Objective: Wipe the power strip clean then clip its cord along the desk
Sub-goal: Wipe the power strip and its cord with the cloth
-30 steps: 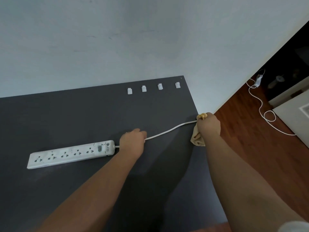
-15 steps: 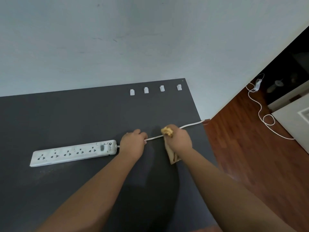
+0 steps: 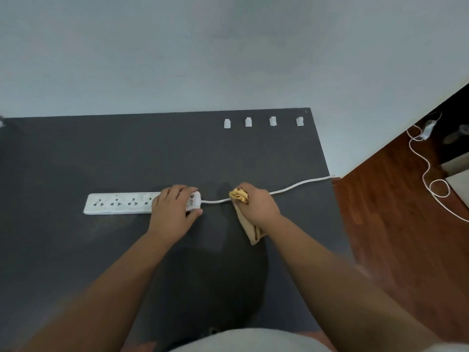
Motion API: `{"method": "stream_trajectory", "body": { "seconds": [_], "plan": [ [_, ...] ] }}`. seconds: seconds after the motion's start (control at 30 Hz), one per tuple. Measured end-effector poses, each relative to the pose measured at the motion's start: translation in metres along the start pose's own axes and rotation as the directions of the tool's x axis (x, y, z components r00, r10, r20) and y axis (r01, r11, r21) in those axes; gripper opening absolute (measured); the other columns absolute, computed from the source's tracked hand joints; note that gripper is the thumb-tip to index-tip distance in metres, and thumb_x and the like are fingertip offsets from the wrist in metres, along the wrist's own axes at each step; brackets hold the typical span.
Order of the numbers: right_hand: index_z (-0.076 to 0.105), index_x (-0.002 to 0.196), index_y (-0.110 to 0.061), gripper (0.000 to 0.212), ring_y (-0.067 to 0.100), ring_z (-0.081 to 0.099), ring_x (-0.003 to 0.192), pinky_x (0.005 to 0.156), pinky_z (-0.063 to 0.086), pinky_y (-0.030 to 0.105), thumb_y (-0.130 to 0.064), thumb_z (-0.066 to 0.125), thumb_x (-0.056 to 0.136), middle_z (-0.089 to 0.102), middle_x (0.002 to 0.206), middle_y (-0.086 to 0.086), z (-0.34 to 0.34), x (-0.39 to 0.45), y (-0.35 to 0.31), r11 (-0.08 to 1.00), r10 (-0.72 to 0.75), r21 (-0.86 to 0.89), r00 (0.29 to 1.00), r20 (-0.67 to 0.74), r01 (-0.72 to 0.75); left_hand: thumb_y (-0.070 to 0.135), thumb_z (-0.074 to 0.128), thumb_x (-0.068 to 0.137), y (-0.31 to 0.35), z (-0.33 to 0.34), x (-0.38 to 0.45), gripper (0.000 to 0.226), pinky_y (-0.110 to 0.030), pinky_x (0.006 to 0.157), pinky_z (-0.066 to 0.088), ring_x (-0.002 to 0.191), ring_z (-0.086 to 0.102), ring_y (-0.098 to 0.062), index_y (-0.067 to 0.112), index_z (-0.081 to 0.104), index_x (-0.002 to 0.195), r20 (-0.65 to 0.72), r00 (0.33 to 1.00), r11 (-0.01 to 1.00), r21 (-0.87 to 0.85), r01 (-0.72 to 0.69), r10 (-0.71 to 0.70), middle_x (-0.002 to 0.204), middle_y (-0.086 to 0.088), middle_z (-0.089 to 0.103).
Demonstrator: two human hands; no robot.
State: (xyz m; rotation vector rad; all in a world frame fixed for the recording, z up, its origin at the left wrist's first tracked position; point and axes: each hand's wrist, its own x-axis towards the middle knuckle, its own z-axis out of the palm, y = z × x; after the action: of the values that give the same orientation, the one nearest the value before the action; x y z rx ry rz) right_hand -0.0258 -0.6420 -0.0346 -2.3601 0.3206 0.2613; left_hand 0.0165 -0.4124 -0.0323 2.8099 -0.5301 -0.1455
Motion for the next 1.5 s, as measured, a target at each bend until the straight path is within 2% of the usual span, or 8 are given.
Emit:
{"method": "stream_trajectory", "body": {
  "seconds": [0.13,0.4,0.57,0.87,1.0,1.2,1.37,1.5],
  "plan": [
    [0.053,0.097,-0.021,0.014,0.034,0.062,0.078,0.061,0.048,0.036,-0.031,0.056,0.088,0.066,0.085,0.01,-0.011,0.006,-0.001,0.989,0.141,-0.003,0.967,-0.213,-0.145,0.047,0.069,0.079,-0.022,-0.005,-0.002,0.054,-0.044,0.099,0.037,0.123,0.045,-0.025,0.029,0.053,0.128,0.002,1.0,1.0,-0.006,0.018,-0.018,0.129,0.004,0.054],
    [0.045,0.096,-0.021,0.014,0.029,0.06,0.074,0.054,0.042,0.032,-0.027,0.054,0.087,0.061,0.079,0.004,0.057,-0.007,-0.062,0.993,-0.026,-0.115,0.996,0.085,0.036,0.048,0.068,0.079,-0.067,-0.017,-0.005,0.059,-0.048,0.103,0.035,0.128,0.042,-0.025,0.03,0.05,0.131,0.011,1.0,1.0,0.011,0.026,-0.026,0.135,0.002,0.052],
    [0.05,0.095,-0.027,0.011,0.026,0.06,0.072,0.058,0.047,0.033,-0.026,0.055,0.086,0.061,0.079,0.001,0.053,0.004,-0.078,0.998,0.065,0.013,0.988,-0.143,-0.064,0.049,0.068,0.079,-0.1,-0.027,-0.004,0.062,-0.049,0.105,0.032,0.13,0.04,-0.026,0.031,0.047,0.134,0.054,0.998,0.999,0.006,0.038,-0.038,0.136,0.002,0.05],
    [0.06,0.102,-0.027,0.026,0.029,0.061,0.096,0.075,0.05,0.037,-0.014,0.052,0.081,0.063,0.106,0.003,0.056,-0.002,-0.107,0.888,-0.079,-0.435,0.98,0.184,0.153,0.049,0.065,0.081,-0.122,-0.03,-0.003,0.057,-0.043,0.105,0.032,0.125,0.045,-0.021,0.032,0.048,0.134,0.077,0.997,0.999,-0.031,-0.017,0.019,0.132,0.005,0.052],
    [0.063,0.105,-0.025,0.031,0.027,0.061,0.09,0.072,0.048,0.034,-0.009,0.052,0.081,0.065,0.101,0.004,0.052,0.006,-0.115,0.958,-0.044,-0.287,0.998,-0.042,0.03,0.049,0.064,0.082,-0.125,-0.028,-0.002,0.058,-0.041,0.107,0.029,0.126,0.044,-0.019,0.034,0.046,0.135,0.077,0.996,0.999,-0.035,-0.034,0.036,0.133,0.007,0.051],
    [0.062,0.096,-0.023,0.015,0.027,0.062,0.087,0.072,0.051,0.037,-0.018,0.053,0.085,0.065,0.093,0.004,0.079,0.001,-0.131,0.942,0.026,-0.336,0.997,0.075,0.001,0.05,0.062,0.082,-0.125,-0.03,0.001,0.059,-0.04,0.108,0.029,0.125,0.044,-0.018,0.034,0.044,0.136,0.075,0.995,0.998,-0.015,-0.059,0.06,0.133,0.008,0.05],
    [0.063,0.101,-0.028,0.014,0.02,0.061,0.08,0.063,0.045,0.029,-0.031,0.055,0.089,0.065,0.085,-0.001,0.075,0.002,-0.132,0.984,0.179,0.033,0.97,-0.166,-0.176,0.048,0.061,0.084,-0.127,-0.032,-0.001,0.061,-0.04,0.111,0.025,0.13,0.039,-0.019,0.032,0.04,0.14,0.1,0.991,0.996,-0.03,-0.083,0.086,0.14,0.007,0.046],
    [0.058,0.108,-0.025,0.02,0.026,0.062,0.085,0.069,0.051,0.035,-0.022,0.05,0.09,0.065,0.095,0.005,0.103,0.002,-0.151,0.975,0.13,-0.172,0.988,-0.084,-0.143,0.05,0.063,0.083,-0.146,-0.04,-0.003,0.07,-0.045,0.116,0.02,0.139,0.032,-0.021,0.03,0.035,0.144,0.111,0.991,0.996,-0.043,-0.075,0.079,0.149,0.006,0.039]
  ]
}}
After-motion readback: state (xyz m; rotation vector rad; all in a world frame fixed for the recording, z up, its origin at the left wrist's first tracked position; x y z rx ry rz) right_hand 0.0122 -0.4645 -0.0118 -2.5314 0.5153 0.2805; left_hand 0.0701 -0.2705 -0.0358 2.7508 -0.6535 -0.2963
